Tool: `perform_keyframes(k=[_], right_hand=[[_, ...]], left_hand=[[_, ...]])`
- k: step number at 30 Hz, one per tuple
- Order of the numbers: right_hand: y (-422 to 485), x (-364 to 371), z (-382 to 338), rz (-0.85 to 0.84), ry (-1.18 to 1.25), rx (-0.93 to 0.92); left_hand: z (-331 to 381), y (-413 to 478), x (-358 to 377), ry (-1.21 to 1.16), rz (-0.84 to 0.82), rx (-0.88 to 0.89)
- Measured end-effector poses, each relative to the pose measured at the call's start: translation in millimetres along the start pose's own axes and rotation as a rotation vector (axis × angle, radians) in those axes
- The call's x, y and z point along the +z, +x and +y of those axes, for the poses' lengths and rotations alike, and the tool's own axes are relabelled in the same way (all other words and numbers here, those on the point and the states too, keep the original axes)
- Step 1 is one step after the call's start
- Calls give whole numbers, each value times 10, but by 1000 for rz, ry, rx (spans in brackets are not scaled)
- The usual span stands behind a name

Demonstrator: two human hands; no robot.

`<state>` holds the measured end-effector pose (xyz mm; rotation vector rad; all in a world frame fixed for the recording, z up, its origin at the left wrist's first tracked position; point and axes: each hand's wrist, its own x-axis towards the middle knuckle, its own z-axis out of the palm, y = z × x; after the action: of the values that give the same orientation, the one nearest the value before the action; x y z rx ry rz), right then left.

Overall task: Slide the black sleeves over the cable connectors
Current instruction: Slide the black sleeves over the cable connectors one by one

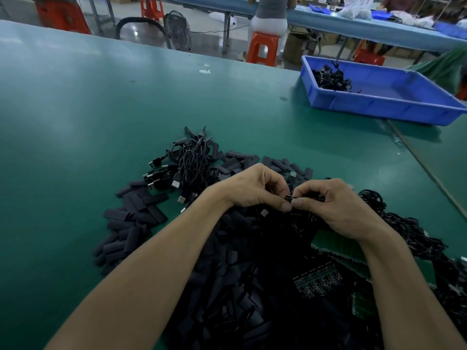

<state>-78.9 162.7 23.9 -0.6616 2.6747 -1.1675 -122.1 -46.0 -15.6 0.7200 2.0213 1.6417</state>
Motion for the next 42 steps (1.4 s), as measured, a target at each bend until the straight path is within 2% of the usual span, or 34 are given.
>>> perform_keyframes(k=[6, 13, 17, 19, 26, 29, 33, 36, 38, 42], right_hand=[[-35, -20, 11, 11, 65, -1], [-43, 2, 32, 118, 61, -16], [-99, -111, 32, 201, 110, 3], [-88, -103, 25, 281, 51, 16], [-123, 41, -17, 641, -268, 39], [-167, 47, -67, 618, -362, 81], [-226, 7, -306, 347, -397, 156], [-213, 53, -521, 146, -562, 206], [-173, 153, -632, 100, -621, 185], [-59, 428, -725, 2, -624, 159]], left_hand=[[3, 53, -1, -100, -98, -75], [-47, 71, 70, -272, -37, -21], [-43, -5, 29, -678, 178, 11], [-18, -39, -18, -811, 301, 62], [394, -311, -101, -957, 551, 466], [553, -526, -134, -814, 572, 568], [567, -759, -120, -448, 594, 597], [507, -826, -91, -117, 679, 483], [438, -835, -70, 55, 702, 394], [275, -856, -60, 285, 579, 172]])
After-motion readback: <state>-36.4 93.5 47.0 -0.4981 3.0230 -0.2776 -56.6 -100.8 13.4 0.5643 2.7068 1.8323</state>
